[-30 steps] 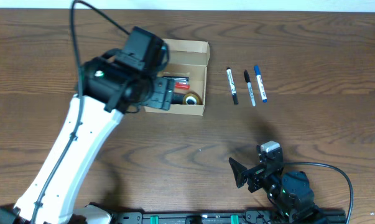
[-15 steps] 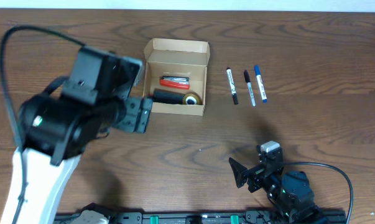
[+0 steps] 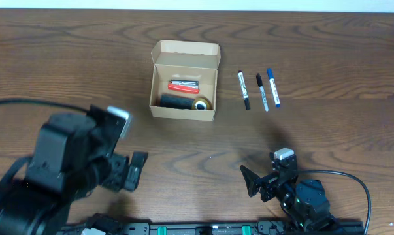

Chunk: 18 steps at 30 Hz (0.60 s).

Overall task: Pack container
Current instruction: 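Withdraw the left gripper from the box back toward its rest pose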

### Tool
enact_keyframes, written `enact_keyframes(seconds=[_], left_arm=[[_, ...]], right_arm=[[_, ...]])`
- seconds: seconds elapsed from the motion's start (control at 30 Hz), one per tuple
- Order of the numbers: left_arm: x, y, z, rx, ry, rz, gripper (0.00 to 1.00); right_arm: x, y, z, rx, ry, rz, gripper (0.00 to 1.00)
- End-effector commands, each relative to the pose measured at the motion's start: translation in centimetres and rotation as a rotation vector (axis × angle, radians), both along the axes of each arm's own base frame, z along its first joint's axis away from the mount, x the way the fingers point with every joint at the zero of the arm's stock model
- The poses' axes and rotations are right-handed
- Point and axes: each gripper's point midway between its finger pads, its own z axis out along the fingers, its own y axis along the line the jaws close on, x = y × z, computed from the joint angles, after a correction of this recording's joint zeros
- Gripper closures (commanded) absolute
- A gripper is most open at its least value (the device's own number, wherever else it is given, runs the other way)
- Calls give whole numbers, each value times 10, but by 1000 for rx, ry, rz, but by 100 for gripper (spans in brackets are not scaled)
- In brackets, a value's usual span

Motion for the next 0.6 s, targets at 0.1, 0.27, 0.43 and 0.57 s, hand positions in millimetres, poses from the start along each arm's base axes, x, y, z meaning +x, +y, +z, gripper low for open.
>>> enact_keyframes(seconds=[0.1, 0.27, 0.43, 0.57], left_arm=[[-17, -4, -1, -37, 15, -51, 5], [-17, -6, -1, -49, 19, -45, 5], [-17, -5, -1, -47, 18, -45, 5], [-17, -5, -1, -47, 18, -45, 5]], right_arm=[[-1, 2, 0, 17, 6, 1, 1], [-11, 17, 2, 298, 201, -44, 1], [-19, 26, 4, 428, 311, -46, 1], [-23, 31, 6, 418, 308, -1, 1]])
